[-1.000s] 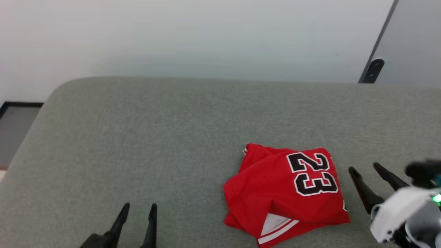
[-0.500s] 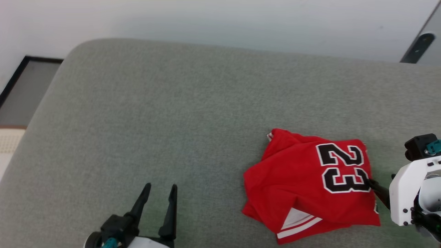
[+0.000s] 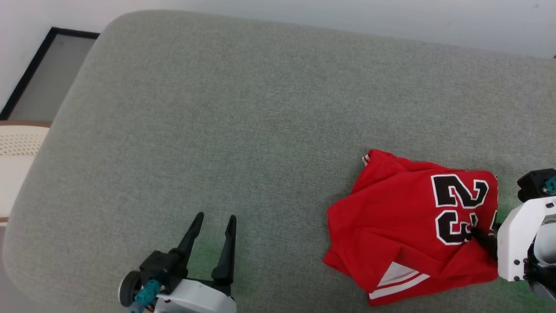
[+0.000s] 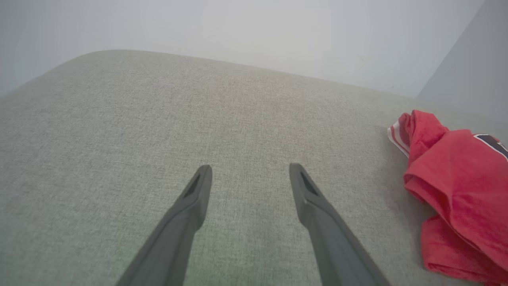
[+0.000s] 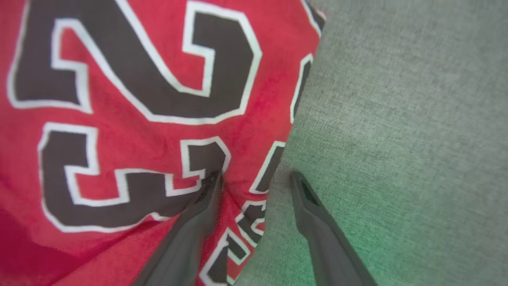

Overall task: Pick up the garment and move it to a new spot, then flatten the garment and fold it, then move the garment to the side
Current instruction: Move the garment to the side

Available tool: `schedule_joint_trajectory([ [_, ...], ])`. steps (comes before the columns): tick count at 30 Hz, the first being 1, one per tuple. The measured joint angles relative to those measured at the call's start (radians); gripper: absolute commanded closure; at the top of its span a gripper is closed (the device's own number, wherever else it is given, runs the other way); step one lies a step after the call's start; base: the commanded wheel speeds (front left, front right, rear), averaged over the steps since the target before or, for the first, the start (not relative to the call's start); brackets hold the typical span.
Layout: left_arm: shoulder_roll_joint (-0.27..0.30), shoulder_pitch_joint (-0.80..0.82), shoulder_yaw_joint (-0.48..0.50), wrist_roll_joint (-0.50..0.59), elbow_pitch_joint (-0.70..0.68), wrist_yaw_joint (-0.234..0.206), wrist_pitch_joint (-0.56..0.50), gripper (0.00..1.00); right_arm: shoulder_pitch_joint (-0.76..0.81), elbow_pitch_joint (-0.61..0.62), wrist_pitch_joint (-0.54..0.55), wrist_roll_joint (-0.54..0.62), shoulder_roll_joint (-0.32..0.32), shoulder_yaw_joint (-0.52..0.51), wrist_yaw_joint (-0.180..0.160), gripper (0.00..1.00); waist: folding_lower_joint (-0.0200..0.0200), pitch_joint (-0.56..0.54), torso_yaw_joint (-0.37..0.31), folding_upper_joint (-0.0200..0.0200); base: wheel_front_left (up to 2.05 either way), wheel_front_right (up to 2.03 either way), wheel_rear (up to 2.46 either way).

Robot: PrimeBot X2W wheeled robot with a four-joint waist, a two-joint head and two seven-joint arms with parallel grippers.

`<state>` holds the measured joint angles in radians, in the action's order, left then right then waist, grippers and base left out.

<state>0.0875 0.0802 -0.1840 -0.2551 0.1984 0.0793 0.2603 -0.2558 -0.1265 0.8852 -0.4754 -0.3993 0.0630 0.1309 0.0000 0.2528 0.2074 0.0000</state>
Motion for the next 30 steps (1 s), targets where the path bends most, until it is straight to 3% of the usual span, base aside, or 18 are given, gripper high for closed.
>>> schedule_joint_trajectory([
  [1,0.0,0.003,-0.001,0.001,0.004,0.001,0.001,0.0,-0.001,-0.003,-0.017,-0.002,0.004,-0.003,0.0,0.96,0.0,0.004,0.001,0.0,0.0,0.0,0.0],
  [2,-0.001,0.006,0.0,0.002,0.005,0.001,0.001,0.0,-0.004,-0.008,-0.038,-0.002,0.012,-0.007,-0.001,1.0,0.0,0.005,0.001,0.0,0.0,0.0,0.0],
  [6,-0.001,0.016,0.003,0.011,0.005,0.009,0.001,0.0,-0.01,-0.022,-0.114,-0.013,0.046,0.005,-0.001,1.0,0.0,0.002,-0.013,0.0,0.0,0.0,0.0],
  [12,0.012,0.024,0.015,0.028,-0.01,0.017,0.003,0.0,-0.019,-0.027,-0.206,-0.066,0.043,0.008,0.0,1.0,0.0,-0.011,-0.063,0.0,0.0,0.0,0.0],
  [22,0.039,0.055,0.02,0.056,-0.051,0.022,0.003,0.0,-0.016,-0.004,-0.262,-0.125,-0.102,-0.159,0.0,1.0,0.0,0.0,-0.187,0.0,0.0,0.0,0.0],
  [30,0.074,0.121,0.006,0.076,-0.086,0.028,0.002,0.0,-0.077,-0.053,-0.27,-0.099,-0.173,-0.304,0.0,1.0,0.0,0.054,-0.263,0.0,0.0,0.0,0.0],
])
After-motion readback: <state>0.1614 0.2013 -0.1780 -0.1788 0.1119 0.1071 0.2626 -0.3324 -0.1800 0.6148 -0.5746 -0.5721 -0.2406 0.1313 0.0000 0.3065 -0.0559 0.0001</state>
